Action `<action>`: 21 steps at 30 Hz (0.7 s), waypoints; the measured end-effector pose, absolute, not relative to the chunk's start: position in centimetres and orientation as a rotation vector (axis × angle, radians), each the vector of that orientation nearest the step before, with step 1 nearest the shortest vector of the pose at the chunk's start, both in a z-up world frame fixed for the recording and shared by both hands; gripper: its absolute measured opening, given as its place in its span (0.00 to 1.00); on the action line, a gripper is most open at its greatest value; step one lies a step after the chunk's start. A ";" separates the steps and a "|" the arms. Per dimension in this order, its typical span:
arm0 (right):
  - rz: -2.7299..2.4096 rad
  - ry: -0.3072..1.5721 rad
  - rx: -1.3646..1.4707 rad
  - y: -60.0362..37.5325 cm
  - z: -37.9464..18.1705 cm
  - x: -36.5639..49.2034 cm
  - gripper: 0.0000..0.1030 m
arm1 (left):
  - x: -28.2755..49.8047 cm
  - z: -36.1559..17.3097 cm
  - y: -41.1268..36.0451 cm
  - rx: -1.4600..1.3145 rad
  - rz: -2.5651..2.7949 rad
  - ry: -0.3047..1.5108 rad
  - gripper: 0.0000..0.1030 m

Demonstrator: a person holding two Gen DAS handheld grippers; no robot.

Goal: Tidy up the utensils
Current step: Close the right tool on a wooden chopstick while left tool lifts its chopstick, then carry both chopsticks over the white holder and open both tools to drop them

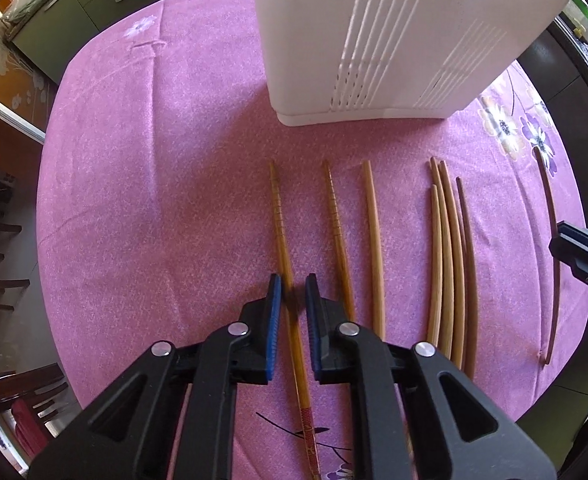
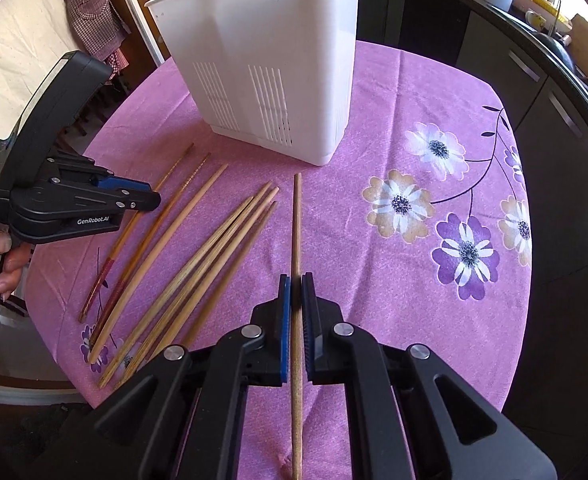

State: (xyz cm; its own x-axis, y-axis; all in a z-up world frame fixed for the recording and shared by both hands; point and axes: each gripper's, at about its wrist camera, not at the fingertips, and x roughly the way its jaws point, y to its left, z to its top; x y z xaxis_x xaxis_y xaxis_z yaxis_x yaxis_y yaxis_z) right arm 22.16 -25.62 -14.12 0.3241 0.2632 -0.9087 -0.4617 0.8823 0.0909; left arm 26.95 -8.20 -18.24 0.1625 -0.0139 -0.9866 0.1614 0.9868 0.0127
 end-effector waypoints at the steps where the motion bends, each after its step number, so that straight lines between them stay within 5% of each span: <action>1: 0.480 1.145 -0.195 -25.7 -14.0 22.3 0.06 | 27.0 -18.3 -8.3 0.127 -0.126 1.404 0.07; 8: 0.495 1.098 -0.177 -26.1 -11.9 21.9 0.06 | 26.5 -17.1 -7.7 0.121 -0.133 1.375 0.06; 21: 0.519 0.902 -0.116 -27.4 -5.4 18.1 0.06 | 19.8 -5.7 -5.1 0.113 -0.176 1.099 0.06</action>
